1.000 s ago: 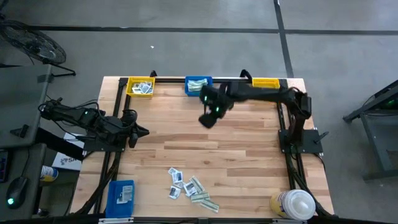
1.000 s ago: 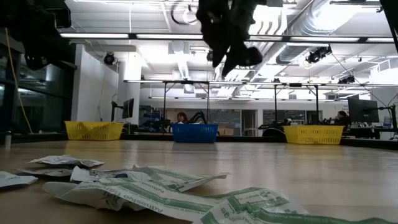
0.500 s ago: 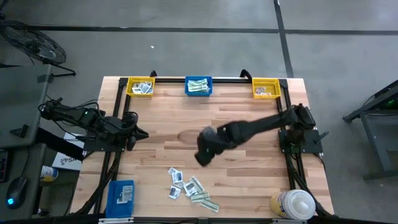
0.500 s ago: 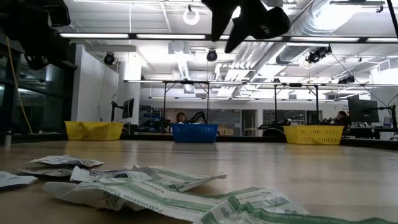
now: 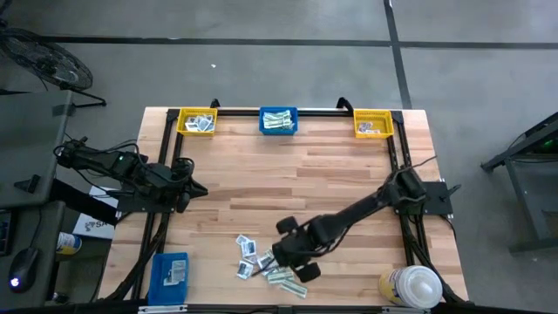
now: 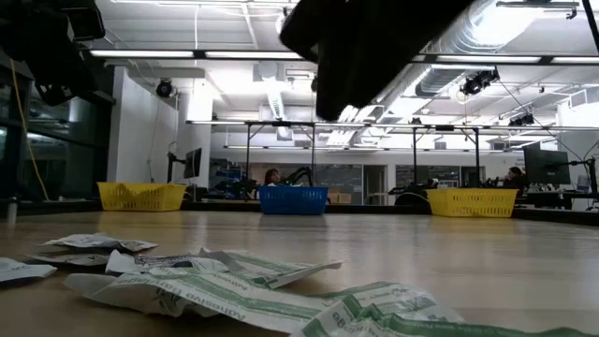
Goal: Pick & Place First Aid Supplies
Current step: Put the green bandage pack into the top blue bin
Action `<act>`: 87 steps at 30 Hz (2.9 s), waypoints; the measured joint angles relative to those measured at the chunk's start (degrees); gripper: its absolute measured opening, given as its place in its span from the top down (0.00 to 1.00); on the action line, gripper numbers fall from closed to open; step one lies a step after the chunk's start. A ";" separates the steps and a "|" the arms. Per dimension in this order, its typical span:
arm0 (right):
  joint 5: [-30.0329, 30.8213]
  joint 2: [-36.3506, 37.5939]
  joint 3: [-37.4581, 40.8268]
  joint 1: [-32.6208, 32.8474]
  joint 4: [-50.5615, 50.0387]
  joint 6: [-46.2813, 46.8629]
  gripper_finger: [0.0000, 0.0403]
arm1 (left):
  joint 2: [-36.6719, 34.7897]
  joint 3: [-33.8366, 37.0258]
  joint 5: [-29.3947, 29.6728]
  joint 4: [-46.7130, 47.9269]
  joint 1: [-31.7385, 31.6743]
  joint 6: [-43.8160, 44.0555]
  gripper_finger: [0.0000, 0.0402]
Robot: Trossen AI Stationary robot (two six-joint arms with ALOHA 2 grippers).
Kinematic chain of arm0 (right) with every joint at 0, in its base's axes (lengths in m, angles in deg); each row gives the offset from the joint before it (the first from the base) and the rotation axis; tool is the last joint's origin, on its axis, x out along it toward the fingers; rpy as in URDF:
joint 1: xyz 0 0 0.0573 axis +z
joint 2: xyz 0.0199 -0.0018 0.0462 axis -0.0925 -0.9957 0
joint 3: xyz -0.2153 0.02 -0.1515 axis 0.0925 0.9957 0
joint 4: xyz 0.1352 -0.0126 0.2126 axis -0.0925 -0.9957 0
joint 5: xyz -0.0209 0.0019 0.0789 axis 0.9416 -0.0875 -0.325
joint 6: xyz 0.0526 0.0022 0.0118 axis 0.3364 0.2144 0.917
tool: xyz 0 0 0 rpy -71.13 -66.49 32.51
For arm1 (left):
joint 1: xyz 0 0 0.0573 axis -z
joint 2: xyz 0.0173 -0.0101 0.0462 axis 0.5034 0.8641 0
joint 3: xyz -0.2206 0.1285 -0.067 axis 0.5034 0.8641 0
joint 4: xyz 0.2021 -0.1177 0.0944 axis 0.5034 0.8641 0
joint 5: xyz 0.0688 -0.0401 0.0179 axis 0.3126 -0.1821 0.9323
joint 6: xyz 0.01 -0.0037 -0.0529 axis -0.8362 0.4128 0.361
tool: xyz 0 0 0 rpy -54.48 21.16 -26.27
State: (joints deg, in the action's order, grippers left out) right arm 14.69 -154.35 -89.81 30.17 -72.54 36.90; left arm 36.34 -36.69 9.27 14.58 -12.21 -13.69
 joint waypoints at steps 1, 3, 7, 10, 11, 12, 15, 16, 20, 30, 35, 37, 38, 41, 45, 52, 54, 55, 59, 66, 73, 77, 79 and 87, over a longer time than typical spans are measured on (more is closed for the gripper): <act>0.30 -0.77 0.00 0.33 0.45 -1.75 0.69 | -0.02 0.00 0.00 0.02 -0.01 -0.01 0.87; 0.72 -2.23 0.00 0.76 1.46 -4.43 0.69 | 0.00 0.00 0.00 0.17 0.01 0.01 0.87; -0.24 -5.16 0.00 0.79 5.18 -8.62 0.69 | -0.02 0.00 0.01 0.33 0.01 0.06 0.87; -1.73 -6.70 0.00 0.80 8.19 -9.38 0.69 | -0.01 -0.01 0.03 0.30 0.00 1.06 0.87; -1.93 -7.20 -0.02 0.81 8.28 -9.40 0.69 | 0.00 0.00 0.03 0.31 -0.01 1.51 0.87; -1.94 -7.45 -0.01 0.81 8.21 -9.40 0.69 | -0.02 0.00 0.04 0.30 -0.01 1.59 0.87; -1.90 -7.75 0.02 0.82 8.42 -9.39 0.69 | -0.02 0.00 0.04 0.33 0.00 1.71 0.87; -1.96 -7.75 0.02 0.95 8.98 -9.25 0.69 | -0.01 0.00 0.04 0.34 0.01 1.73 0.87; -2.41 -8.18 -0.04 1.80 10.31 -11.77 0.69 | 0.00 -0.02 0.09 0.46 0.01 1.74 0.87; 2.20 -8.97 -0.02 2.23 9.50 -14.28 0.69 | 0.00 0.00 0.41 0.52 -0.01 1.76 0.87; 0.58 -9.05 -0.02 1.61 9.25 -14.08 0.71 | -0.02 0.00 0.98 0.56 -0.01 1.78 0.87; 0.20 -9.22 -0.02 1.64 9.40 -14.25 0.72 | -0.02 -0.02 0.98 0.57 0.01 1.78 0.87; -0.29 -9.25 -0.02 1.66 9.28 -14.21 0.73 | -0.02 0.00 0.98 0.59 -0.01 1.78 0.87; -2.14 -9.71 -0.04 1.70 9.58 -14.33 0.74 | 0.00 -0.02 0.98 0.66 -0.01 1.78 0.87; -2.98 -10.97 -0.08 1.70 9.74 -14.22 0.75 | 0.00 -0.01 1.01 0.67 -0.01 1.78 0.87; -4.67 -12.56 -0.35 1.31 8.73 -11.79 0.78 | -0.02 -0.02 1.01 0.76 0.01 1.66 0.87; -4.00 -12.62 -0.32 1.23 8.23 -11.61 0.81 | 0.00 -0.02 1.01 0.75 0.00 1.54 0.87; -3.91 -12.65 -0.31 1.17 8.14 -11.44 0.84 | -0.01 -0.02 1.01 0.76 0.00 1.54 0.87; -4.23 -12.73 -0.24 0.74 7.74 -7.28 0.97 | -0.02 -0.02 1.01 0.86 0.01 1.54 0.87; -0.89 -12.39 -0.20 0.63 7.12 2.02 0.99 | 0.00 -0.02 1.01 1.20 0.01 1.52 0.87; 5.31 -9.59 0.14 0.39 3.16 9.83 1.00 | 0.00 -0.02 0.68 1.18 0.00 1.52 0.87; 8.77 -6.61 0.09 -0.24 -1.07 13.81 1.00 | -0.01 -0.02 0.63 1.18 0.01 1.52 0.87; 10.19 -4.91 0.07 -0.84 -3.50 13.15 1.00 | -0.01 -0.02 0.63 1.14 0.00 1.53 0.87; 14.42 -1.02 0.02 -10.31 -5.93 10.65 1.00 | 0.00 -0.04 2.96 -0.89 0.01 1.54 0.87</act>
State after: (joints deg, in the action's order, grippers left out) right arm 29.11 -155.37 -89.79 19.86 -78.47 47.55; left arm 36.33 -36.73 12.23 13.70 -12.20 -12.14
